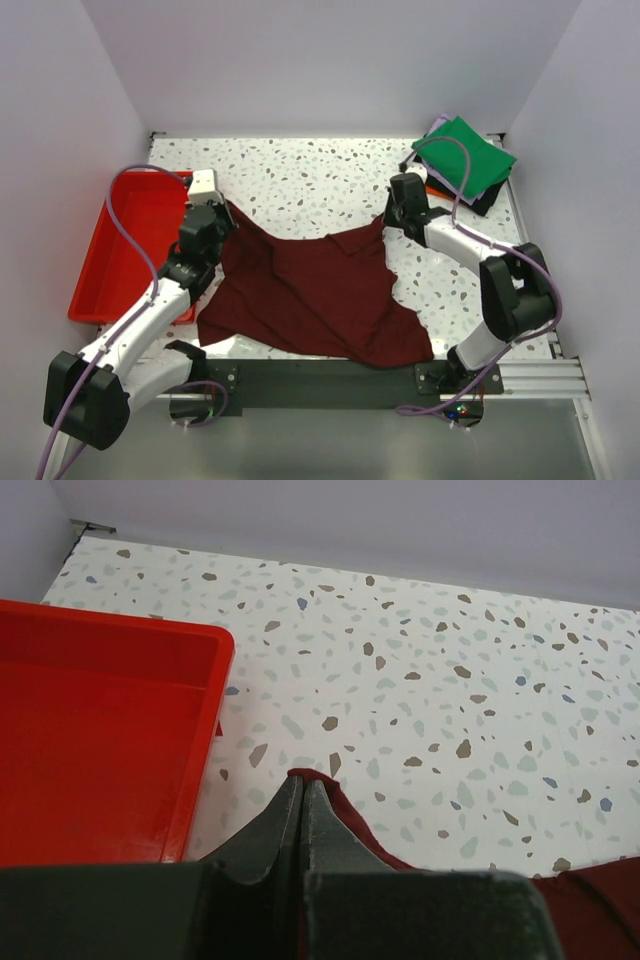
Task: Fold and stack the t-shirts
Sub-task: Flatten the tshirt out
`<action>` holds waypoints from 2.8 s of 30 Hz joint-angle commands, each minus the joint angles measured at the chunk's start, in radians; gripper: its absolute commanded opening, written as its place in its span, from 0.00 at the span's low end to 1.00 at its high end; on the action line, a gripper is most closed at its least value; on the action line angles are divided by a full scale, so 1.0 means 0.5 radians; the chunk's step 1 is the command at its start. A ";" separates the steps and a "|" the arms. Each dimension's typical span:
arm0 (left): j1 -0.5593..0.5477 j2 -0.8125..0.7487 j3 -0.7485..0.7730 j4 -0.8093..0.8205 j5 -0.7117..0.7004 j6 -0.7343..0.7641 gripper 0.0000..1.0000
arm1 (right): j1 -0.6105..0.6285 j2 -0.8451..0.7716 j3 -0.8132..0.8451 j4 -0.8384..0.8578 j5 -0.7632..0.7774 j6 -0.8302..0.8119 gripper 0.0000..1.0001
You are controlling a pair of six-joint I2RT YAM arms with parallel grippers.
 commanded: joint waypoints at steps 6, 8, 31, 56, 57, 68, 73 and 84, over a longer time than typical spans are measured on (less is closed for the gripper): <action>0.008 -0.069 0.172 0.109 -0.161 0.064 0.00 | -0.051 -0.795 0.170 -0.113 0.042 -0.090 0.00; 0.011 -0.093 0.279 0.066 -0.188 0.082 0.00 | -0.054 -0.976 0.268 -0.205 0.048 -0.120 0.00; 0.008 -0.660 1.467 -0.290 0.704 0.021 0.00 | -0.051 -1.881 1.324 -0.825 -0.035 -0.256 0.00; 0.008 -0.176 1.252 -0.139 0.410 0.113 0.00 | -0.051 -0.982 1.836 -0.745 0.201 -0.519 0.00; 0.008 -0.264 1.228 -0.176 0.410 0.110 0.00 | -0.051 -1.001 1.846 -0.748 0.189 -0.519 0.00; 0.005 -0.897 1.101 -0.529 0.416 0.021 0.00 | -0.048 -1.393 1.980 -0.926 -0.023 -0.525 0.00; 0.005 -1.023 1.154 -0.560 0.554 -0.016 0.00 | -0.051 -1.375 2.329 -1.076 -0.118 -0.568 0.00; 0.005 -0.717 1.040 -0.263 0.751 -0.071 0.00 | -0.051 -0.921 2.521 -1.059 -0.075 -0.679 0.00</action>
